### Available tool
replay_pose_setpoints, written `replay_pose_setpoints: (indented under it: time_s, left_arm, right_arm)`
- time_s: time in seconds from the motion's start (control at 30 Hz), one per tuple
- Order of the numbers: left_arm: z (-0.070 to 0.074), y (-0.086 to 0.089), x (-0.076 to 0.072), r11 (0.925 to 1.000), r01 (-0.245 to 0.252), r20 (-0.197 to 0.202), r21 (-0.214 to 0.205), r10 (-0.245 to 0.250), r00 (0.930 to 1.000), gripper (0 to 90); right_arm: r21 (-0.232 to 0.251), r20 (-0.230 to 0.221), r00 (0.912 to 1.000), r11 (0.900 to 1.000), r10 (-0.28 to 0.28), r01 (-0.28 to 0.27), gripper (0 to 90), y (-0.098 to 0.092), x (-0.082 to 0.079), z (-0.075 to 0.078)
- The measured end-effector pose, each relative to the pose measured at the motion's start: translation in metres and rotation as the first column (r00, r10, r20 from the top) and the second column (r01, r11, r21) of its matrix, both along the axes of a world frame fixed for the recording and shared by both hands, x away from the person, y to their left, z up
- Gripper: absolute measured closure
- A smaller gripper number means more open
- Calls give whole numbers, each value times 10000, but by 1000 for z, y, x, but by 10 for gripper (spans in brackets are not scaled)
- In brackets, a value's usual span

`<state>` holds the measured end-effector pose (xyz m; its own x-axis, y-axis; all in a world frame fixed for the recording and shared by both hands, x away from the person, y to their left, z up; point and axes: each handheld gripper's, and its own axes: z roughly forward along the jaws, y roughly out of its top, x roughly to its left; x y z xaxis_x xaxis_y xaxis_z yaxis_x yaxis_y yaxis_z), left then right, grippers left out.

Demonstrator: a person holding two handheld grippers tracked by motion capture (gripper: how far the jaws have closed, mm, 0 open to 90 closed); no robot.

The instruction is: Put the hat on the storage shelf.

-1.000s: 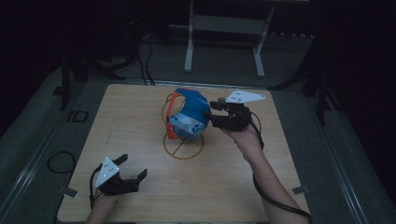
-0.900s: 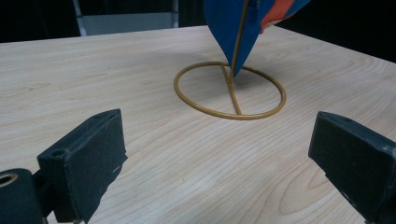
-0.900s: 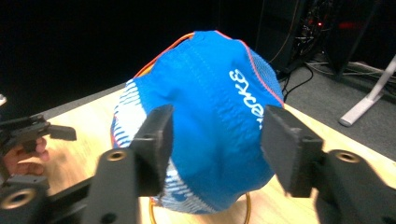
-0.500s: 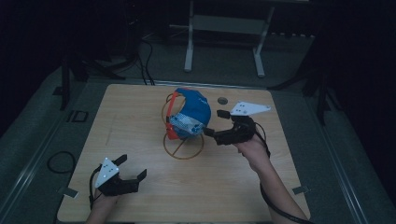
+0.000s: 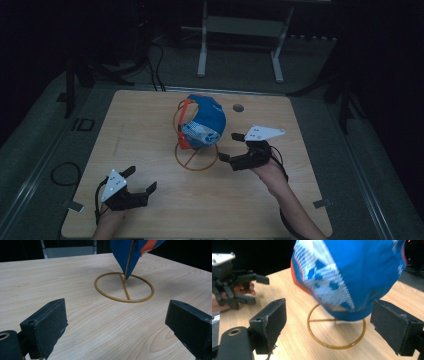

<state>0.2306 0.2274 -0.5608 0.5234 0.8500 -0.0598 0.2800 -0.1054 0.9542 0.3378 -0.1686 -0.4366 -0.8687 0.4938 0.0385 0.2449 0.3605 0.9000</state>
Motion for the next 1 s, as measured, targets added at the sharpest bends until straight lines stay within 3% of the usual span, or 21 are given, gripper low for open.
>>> replay_pose_setpoints:
  time_s: [0.3, 0.57, 1.0]
  left_arm:
    - [-1, -2, 1, 9999, 148, -32, 0, -148, 9999, 42]
    - [-1, -1, 1, 9999, 137, -37, 30, -137, 9999, 43]
    - [-2, -1, 1, 9999, 114, -51, 13, -114, 9999, 43]
  right_arm:
    - [-146, -551, 9975, 9988, 451, -460, 134, -5, -11, -37]
    - [44, -934, 9937, 9981, 613, -612, 135, -11, -19, -69]
    - [-696, -1427, 9873, 9944, 693, -799, 136, -24, -33, -107]
